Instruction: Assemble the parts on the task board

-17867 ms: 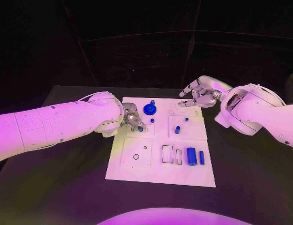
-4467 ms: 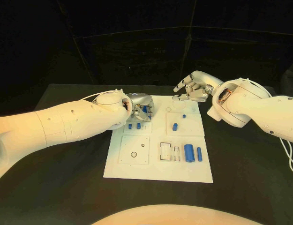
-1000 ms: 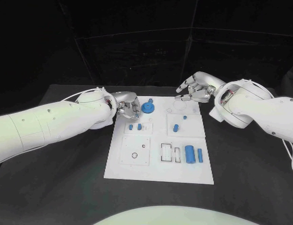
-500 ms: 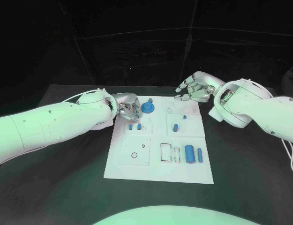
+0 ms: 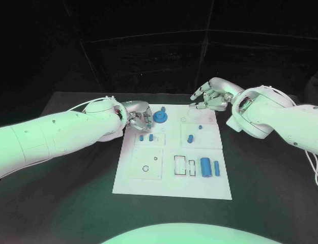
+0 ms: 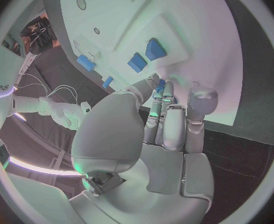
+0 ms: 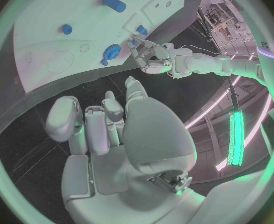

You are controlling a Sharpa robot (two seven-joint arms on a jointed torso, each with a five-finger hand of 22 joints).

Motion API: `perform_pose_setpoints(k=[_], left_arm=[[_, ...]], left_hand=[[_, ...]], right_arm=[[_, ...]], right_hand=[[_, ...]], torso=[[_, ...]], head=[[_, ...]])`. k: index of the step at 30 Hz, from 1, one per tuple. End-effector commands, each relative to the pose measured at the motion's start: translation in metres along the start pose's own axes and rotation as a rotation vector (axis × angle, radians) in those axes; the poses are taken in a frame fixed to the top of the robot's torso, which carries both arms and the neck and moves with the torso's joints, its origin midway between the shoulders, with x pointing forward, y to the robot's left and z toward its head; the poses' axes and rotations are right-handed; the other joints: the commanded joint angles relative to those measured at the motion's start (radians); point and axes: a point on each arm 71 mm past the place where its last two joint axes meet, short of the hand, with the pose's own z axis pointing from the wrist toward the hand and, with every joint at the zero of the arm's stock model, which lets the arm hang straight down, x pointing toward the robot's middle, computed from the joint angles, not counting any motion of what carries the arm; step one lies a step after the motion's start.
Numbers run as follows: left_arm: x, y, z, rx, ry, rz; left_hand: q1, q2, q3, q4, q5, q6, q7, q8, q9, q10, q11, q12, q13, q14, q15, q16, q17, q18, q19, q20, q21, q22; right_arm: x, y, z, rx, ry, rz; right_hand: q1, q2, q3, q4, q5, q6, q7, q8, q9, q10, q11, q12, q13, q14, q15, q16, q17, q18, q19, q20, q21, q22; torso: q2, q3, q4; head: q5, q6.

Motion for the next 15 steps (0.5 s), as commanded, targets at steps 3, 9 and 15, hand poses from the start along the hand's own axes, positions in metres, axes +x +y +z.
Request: perform_pose_setpoints(k=[3, 9, 15], left_arm=[[0.0002, -0.0016, 0.0004, 0.002, -0.001, -0.004], [0.0002, -0.0011, 0.0001, -0.004, -0.001, -0.004], [0.0004, -0.0015, -0.0005, -0.004, 0.0, -0.004]], left_hand=[[-0.016, -0.016, -0.01, -0.003, -0.004, -0.038, 0.008, -0.026, -0.004, -0.029, 0.016, -0.017, -0.001, -0.007, 0.008, -0.006, -0.011, -0.013, -0.013, 0.006, -0.009, -0.005], [-0.023, -0.026, -0.018, -0.002, -0.003, -0.049, 0.013, -0.038, -0.002, -0.051, 0.022, -0.026, -0.001, -0.011, 0.014, -0.01, -0.022, -0.011, -0.02, 0.011, -0.019, -0.012], [-0.021, -0.022, -0.017, -0.003, -0.003, -0.038, 0.012, -0.033, 0.002, -0.054, 0.023, -0.025, 0.001, -0.012, 0.015, -0.008, -0.022, -0.01, -0.022, 0.013, -0.02, -0.012]], right_arm=[[-0.0014, 0.0014, 0.0005, -0.008, -0.01, 0.002], [-0.0016, 0.0009, 0.0004, -0.006, -0.01, 0.001], [-0.0013, 0.0012, 0.0007, -0.007, -0.009, 0.001]], right_hand=[[0.005, 0.001, 0.002, 0.0, 0.005, -0.007, -0.001, 0.003, -0.001, -0.006, -0.004, 0.001, -0.001, 0.045, -0.009, -0.005, -0.001, 0.011, -0.004, 0.0, -0.006, -0.001], [0.006, 0.001, 0.002, 0.0, 0.008, -0.007, -0.001, 0.003, -0.001, -0.008, -0.004, -0.002, -0.004, 0.045, -0.009, -0.006, -0.003, 0.011, -0.005, 0.0, -0.007, -0.004], [0.006, 0.001, 0.002, 0.0, 0.008, -0.007, -0.001, 0.003, -0.001, -0.008, -0.004, -0.002, -0.004, 0.045, -0.009, -0.006, -0.003, 0.011, -0.005, 0.0, -0.007, -0.004]], torso=[[0.0, 0.0003, -0.0002], [0.001, 0.0003, -0.0001], [0.0, 0.0003, -0.0002]], head=[[0.0, -0.001], [0.0, -0.002], [-0.001, -0.001]])
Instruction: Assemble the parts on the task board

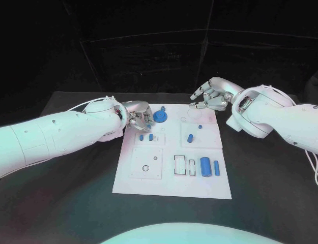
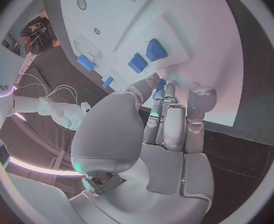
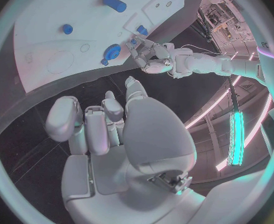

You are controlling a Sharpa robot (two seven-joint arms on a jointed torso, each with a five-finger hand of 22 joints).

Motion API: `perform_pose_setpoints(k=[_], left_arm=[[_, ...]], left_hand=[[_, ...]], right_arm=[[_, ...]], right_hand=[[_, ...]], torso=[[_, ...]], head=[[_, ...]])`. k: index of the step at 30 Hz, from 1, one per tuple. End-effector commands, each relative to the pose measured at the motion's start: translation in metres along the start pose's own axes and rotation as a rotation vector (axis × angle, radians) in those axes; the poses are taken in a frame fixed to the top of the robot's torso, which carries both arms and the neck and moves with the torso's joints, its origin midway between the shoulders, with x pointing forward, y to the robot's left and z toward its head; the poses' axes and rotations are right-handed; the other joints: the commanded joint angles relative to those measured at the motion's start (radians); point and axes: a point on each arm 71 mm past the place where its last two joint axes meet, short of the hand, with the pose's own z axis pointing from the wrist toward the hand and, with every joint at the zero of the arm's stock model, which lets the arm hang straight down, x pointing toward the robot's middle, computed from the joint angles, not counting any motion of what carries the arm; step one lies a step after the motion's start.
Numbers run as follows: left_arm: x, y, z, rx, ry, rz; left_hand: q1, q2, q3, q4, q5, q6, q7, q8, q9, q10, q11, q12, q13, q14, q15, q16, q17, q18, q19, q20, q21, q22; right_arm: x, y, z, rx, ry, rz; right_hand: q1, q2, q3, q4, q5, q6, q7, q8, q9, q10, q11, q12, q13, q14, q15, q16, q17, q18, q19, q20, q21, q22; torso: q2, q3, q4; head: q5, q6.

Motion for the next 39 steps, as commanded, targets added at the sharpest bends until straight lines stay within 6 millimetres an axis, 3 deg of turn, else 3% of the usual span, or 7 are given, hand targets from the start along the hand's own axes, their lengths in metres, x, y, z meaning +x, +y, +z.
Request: perform_pose_setpoints(k=[1, 11, 16, 26, 30, 35, 39], left_arm=[[0.0, -0.001, 0.0, -0.002, -0.002, -0.003], [-0.001, 0.002, -0.004, -0.005, -0.009, -0.005], [-0.004, 0.007, -0.008, -0.01, -0.04, -0.01], [-0.016, 0.025, -0.021, -0.006, -0.146, -0.14], [-0.023, 0.035, -0.029, 0.019, -0.208, -0.335], [-0.034, 0.039, -0.039, 0.139, -0.328, -0.705], [-0.04, 0.041, -0.045, 0.206, -0.404, -0.916]], left_hand=[[0.001, -0.001, -0.004, -0.002, -0.003, 0.007, 0.0, -0.002, 0.001, -0.01, 0.0, -0.002, 0.002, -0.003, 0.006, -0.004, 0.0, -0.01, -0.009, 0.0, -0.004, 0.0], [0.001, -0.006, -0.009, -0.005, -0.003, 0.002, 0.003, -0.007, 0.0, -0.029, 0.004, -0.004, 0.003, -0.005, 0.008, -0.005, -0.006, -0.009, -0.012, 0.003, -0.007, -0.001], [0.006, -0.012, -0.021, -0.01, -0.003, -0.047, 0.015, -0.039, -0.003, -0.124, 0.022, -0.035, -0.003, -0.038, 0.023, -0.042, -0.082, 0.013, -0.077, 0.015, -0.117, -0.102], [0.017, -0.006, -0.055, -0.005, -0.003, -0.082, 0.023, -0.059, -0.001, -0.201, 0.034, -0.035, 0.0, -0.114, 0.034, -0.144, -0.261, 0.044, -0.168, 0.028, -0.28, -0.244], [0.008, 0.008, -0.065, 0.009, -0.002, -0.056, 0.032, -0.045, 0.004, -0.164, 0.034, 0.001, 0.009, -0.115, 0.035, -0.146, -0.265, 0.044, -0.17, 0.03, -0.292, -0.251], [0.023, 0.042, -0.039, 0.01, 0.0, -0.027, 0.039, -0.025, 0.003, -0.141, 0.039, 0.036, 0.009, -0.255, 0.038, -0.291, -0.511, 0.042, -0.221, 0.033, -0.332, -0.268], [0.023, 0.044, -0.036, 0.006, -0.001, -0.021, 0.039, -0.018, 0.002, -0.138, 0.04, 0.054, 0.005, -0.33, 0.044, -0.332, -0.552, 0.042, -0.277, 0.038, -0.367, -0.28]], right_arm=[[-0.001, 0.002, 0.001, -0.008, -0.008, 0.002], [-0.002, 0.0, 0.0, 0.002, -0.004, 0.0], [-0.002, -0.007, 0.0, 0.018, 0.024, -0.045], [-0.004, -0.017, -0.003, 0.001, 0.066, -0.249], [-0.001, -0.017, -0.005, -0.018, 0.069, -0.349], [0.008, -0.019, -0.01, -0.041, 0.074, -0.453], [0.018, -0.022, -0.012, -0.048, 0.089, -0.503]], right_hand=[[0.006, 0.001, 0.002, 0.0, 0.003, -0.007, -0.001, 0.003, -0.001, -0.004, 0.0, -0.002, -0.001, 0.045, -0.009, -0.006, -0.001, 0.012, -0.005, 0.0, -0.007, -0.001], [0.008, 0.001, 0.001, 0.001, 0.007, -0.009, -0.001, 0.003, -0.001, -0.046, -0.001, -0.053, -0.056, 0.044, -0.009, -0.009, -0.003, 0.014, -0.01, 0.0, -0.015, -0.014], [0.081, 0.009, 0.019, -0.014, 0.006, 0.024, -0.008, 0.022, 0.003, -0.255, -0.008, -0.398, -0.376, 0.028, -0.015, -0.058, -0.057, 0.026, -0.04, -0.006, -0.059, -0.081], [0.173, -0.01, 0.036, 0.01, -0.062, 0.108, -0.018, 0.015, -0.004, -0.206, -0.004, -0.793, -0.744, 0.028, -0.014, -0.104, -0.111, 0.025, -0.034, -0.006, -0.065, -0.083], [0.198, -0.01, 0.04, 0.012, -0.077, 0.127, -0.025, 0.004, -0.004, -0.184, -0.006, -0.841, -0.807, 0.031, -0.014, -0.101, -0.108, 0.025, -0.031, -0.005, -0.064, -0.078], [0.234, -0.002, 0.064, 0.008, -0.136, 0.152, -0.025, -0.011, -0.005, -0.151, -0.006, -0.884, -0.866, 0.032, -0.013, -0.105, -0.114, 0.022, -0.023, -0.003, -0.055, -0.065], [0.242, -0.007, 0.076, 0.011, -0.14, 0.156, -0.019, -0.025, -0.005, -0.143, 0.0, -0.914, -0.9, 0.033, -0.008, -0.105, -0.115, 0.021, -0.021, 0.001, -0.053, -0.062]], torso=[[0.0, -0.0004, 0.0003], [0.0, -0.0005, -0.0002], [0.0, -0.0011, 0.0011], [0.0, -0.001, -0.0014], [-0.001, -0.0007, -0.0013], [0.0, -0.0016, 0.0016], [0.0, -0.0014, 0.0002]], head=[[-0.001, 0.0], [-0.002, 0.0], [-0.004, 0.002], [-0.014, 0.011], [-0.021, 0.015], [-0.031, 0.019], [-0.037, 0.021]])
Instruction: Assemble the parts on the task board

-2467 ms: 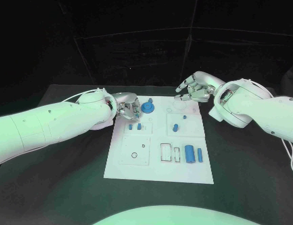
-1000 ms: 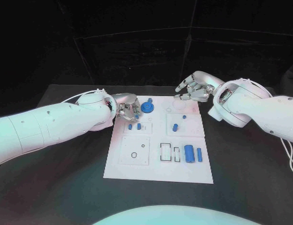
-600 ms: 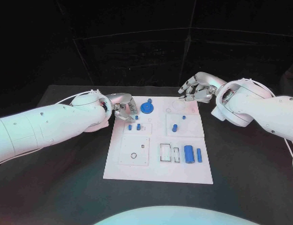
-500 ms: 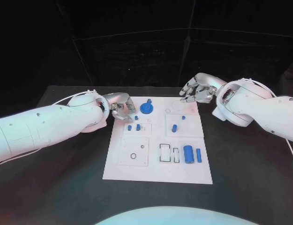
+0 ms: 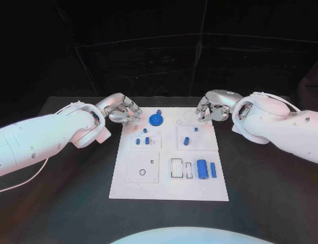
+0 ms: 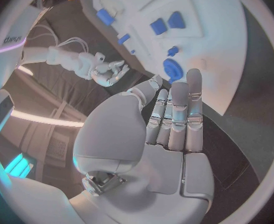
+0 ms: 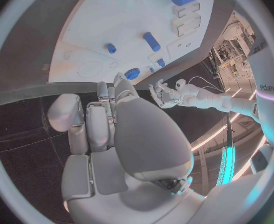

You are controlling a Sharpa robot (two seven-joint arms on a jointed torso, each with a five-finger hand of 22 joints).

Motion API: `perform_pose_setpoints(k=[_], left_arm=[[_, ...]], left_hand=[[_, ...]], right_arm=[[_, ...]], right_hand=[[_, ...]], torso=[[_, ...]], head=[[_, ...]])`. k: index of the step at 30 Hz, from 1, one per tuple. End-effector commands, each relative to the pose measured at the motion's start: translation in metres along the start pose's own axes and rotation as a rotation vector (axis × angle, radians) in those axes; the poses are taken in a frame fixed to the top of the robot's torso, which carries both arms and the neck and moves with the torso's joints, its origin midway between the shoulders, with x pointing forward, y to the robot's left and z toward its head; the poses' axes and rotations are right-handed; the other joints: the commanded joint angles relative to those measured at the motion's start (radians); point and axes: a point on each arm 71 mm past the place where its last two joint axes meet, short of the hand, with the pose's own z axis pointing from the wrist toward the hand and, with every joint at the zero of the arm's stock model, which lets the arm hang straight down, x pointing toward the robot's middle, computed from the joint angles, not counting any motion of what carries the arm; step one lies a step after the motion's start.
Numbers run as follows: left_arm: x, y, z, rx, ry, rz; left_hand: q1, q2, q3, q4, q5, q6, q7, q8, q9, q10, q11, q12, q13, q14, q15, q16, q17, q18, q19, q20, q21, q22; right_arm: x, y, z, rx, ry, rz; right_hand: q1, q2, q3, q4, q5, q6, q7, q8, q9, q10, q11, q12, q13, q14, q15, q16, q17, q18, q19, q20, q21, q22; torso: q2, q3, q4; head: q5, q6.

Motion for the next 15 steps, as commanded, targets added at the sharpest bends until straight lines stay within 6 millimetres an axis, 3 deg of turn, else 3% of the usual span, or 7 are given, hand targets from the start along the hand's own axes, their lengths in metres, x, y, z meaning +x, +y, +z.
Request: perform_pose_setpoints(k=[1, 5, 11, 15], left_arm=[[-0.013, -0.008, -0.003, 0.122, -0.15, -0.378], [-0.016, -0.008, -0.008, 0.136, -0.187, -0.513], [-0.018, -0.007, -0.011, 0.141, -0.215, -0.602], [-0.018, -0.007, -0.012, 0.14, -0.224, -0.629]], left_hand=[[-0.004, 0.005, 0.002, 0.0, -0.001, 0.007, 0.0, 0.007, -0.001, 0.006, 0.003, 0.008, -0.002, -0.033, 0.002, -0.018, -0.016, 0.018, -0.026, 0.003, -0.016, -0.006], [-0.01, 0.007, -0.006, 0.002, -0.001, 0.006, 0.001, 0.01, -0.002, 0.003, 0.005, 0.017, -0.003, -0.056, 0.006, -0.03, -0.031, 0.018, -0.045, 0.007, -0.031, -0.013], [-0.011, 0.014, -0.009, 0.003, 0.0, 0.012, -0.001, 0.016, -0.001, 0.016, 0.001, 0.032, -0.001, -0.06, 0.004, -0.032, -0.04, 0.02, -0.049, 0.007, -0.037, -0.016], [-0.01, 0.016, -0.01, 0.002, 0.0, 0.014, -0.002, 0.018, 0.0, 0.021, 0.0, 0.037, 0.0, -0.06, 0.003, -0.032, -0.043, 0.02, -0.049, 0.007, -0.038, -0.017]], right_arm=[[0.006, 0.003, -0.001, -0.022, 0.011, -0.137], [0.015, 0.006, -0.001, -0.031, 0.024, -0.158], [0.025, 0.01, 0.001, -0.043, 0.044, -0.163], [0.029, 0.011, 0.002, -0.044, 0.056, -0.163]], right_hand=[[0.013, -0.002, 0.01, 0.003, -0.005, 0.008, 0.002, -0.008, -0.001, 0.006, 0.002, -0.016, -0.019, 0.037, 0.005, -0.005, -0.002, 0.005, 0.008, 0.001, 0.004, 0.001], [0.013, -0.008, 0.015, 0.007, -0.007, 0.01, 0.007, -0.018, -0.001, -0.001, 0.009, -0.04, -0.043, 0.036, 0.009, -0.007, -0.005, 0.005, 0.007, 0.005, 0.004, 0.0], [0.019, -0.011, 0.025, 0.007, -0.009, 0.012, 0.009, -0.026, -0.001, -0.003, 0.013, -0.056, -0.063, 0.036, 0.012, -0.005, -0.003, 0.005, 0.007, 0.008, 0.005, 0.001], [0.022, -0.011, 0.03, 0.006, -0.01, 0.012, 0.01, -0.029, -0.001, -0.002, 0.013, -0.06, -0.07, 0.037, 0.012, -0.005, -0.003, 0.005, 0.008, 0.008, 0.005, 0.002]], torso=[[0.0, 0.0002, -0.0005], [0.001, 0.0003, -0.0019], [0.0, -0.0003, 0.0018], [0.001, -0.0004, -0.0002]], head=[[-0.004, 0.001], [-0.004, 0.002], [-0.007, 0.002], [-0.006, 0.001]])
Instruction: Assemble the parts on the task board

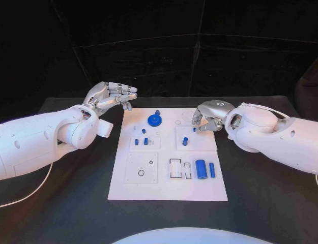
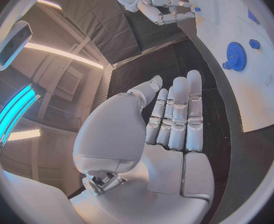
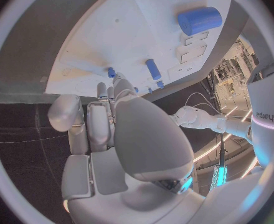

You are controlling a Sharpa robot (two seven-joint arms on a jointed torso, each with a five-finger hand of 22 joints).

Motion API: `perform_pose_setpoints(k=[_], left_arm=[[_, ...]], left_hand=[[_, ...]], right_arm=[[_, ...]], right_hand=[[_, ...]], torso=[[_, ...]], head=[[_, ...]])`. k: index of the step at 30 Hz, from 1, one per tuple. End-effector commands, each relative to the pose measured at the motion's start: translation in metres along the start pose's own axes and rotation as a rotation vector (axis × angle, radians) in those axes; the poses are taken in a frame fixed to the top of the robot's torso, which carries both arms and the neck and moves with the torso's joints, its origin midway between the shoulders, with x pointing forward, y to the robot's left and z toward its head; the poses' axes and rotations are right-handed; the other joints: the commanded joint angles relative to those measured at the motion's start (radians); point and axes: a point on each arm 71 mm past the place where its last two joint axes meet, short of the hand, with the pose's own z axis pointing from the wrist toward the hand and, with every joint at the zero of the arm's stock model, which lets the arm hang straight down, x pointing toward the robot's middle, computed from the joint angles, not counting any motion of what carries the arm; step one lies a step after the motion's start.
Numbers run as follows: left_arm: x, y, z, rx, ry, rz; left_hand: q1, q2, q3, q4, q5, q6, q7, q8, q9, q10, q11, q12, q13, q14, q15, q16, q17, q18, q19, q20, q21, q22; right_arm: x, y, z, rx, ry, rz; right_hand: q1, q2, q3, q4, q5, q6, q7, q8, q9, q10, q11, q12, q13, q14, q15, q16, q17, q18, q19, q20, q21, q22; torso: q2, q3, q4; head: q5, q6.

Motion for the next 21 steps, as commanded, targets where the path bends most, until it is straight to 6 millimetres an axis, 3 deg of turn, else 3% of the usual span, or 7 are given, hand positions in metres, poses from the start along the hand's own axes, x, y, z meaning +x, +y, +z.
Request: perform_pose_setpoints(k=[1, 6, 10, 21], left_arm=[[-0.003, -0.004, 0.0, 0.034, -0.045, -0.107], [-0.002, -0.004, -0.001, 0.032, -0.047, -0.119], [-0.002, -0.003, -0.001, 0.031, -0.046, -0.123], [-0.003, -0.003, -0.001, 0.022, -0.048, -0.124]], left_hand=[[-0.001, 0.007, -0.007, -0.001, 0.0, 0.007, -0.002, 0.007, 0.0, 0.01, -0.002, 0.008, 0.001, -0.008, -0.001, -0.006, -0.002, 0.021, -0.005, 0.001, -0.003, -0.001], [-0.001, 0.008, -0.007, -0.001, 0.0, 0.007, -0.001, 0.008, 0.0, 0.01, -0.002, 0.009, 0.001, -0.008, -0.001, -0.006, -0.002, 0.021, -0.005, 0.001, -0.003, -0.001], [-0.002, 0.008, -0.008, 0.0, 0.0, 0.007, -0.001, 0.008, -0.001, 0.011, -0.003, 0.01, 0.001, -0.008, -0.001, -0.006, -0.003, 0.021, -0.004, 0.001, -0.004, -0.001], [0.0, 0.01, -0.007, -0.001, 0.001, 0.007, -0.001, 0.009, -0.001, 0.011, -0.003, 0.012, 0.001, -0.008, -0.001, -0.006, -0.004, 0.021, -0.004, 0.0, -0.004, -0.002]], right_arm=[[0.002, 0.001, 0.001, -0.006, 0.016, -0.039], [0.006, 0.002, 0.004, -0.009, 0.026, -0.037], [0.009, 0.003, 0.006, -0.009, 0.038, -0.038], [0.018, 0.004, 0.008, -0.005, 0.089, -0.039]], right_hand=[[0.01, 0.002, 0.007, 0.0, -0.007, 0.004, 0.002, -0.005, -0.001, -0.001, 0.006, -0.007, -0.005, 0.033, 0.009, 0.001, 0.001, 0.005, 0.004, 0.005, 0.006, 0.002], [0.016, 0.004, 0.019, -0.001, -0.012, 0.006, 0.005, -0.01, -0.001, 0.003, 0.008, -0.015, -0.017, 0.033, 0.01, 0.002, 0.002, 0.005, 0.005, 0.007, 0.006, 0.003], [0.026, 0.007, 0.043, -0.003, -0.04, 0.01, 0.006, -0.017, -0.001, 0.012, 0.009, -0.023, -0.035, 0.033, 0.01, 0.003, 0.002, 0.005, 0.005, 0.007, 0.008, 0.005], [0.038, 0.006, 0.086, -0.01, -0.047, 0.028, 0.002, -0.021, 0.001, 0.033, 0.005, -0.031, -0.056, 0.034, 0.007, 0.008, 0.006, 0.004, 0.008, 0.006, 0.013, 0.013]], torso=[[0.0, -0.0003, -0.0004], [0.0, 0.0006, -0.0009], [0.0, 0.0004, -0.0001], [0.0, 0.0004, -0.0004]], head=[[0.001, -0.002], [0.0, -0.001], [-0.001, -0.002], [0.0, -0.007]])
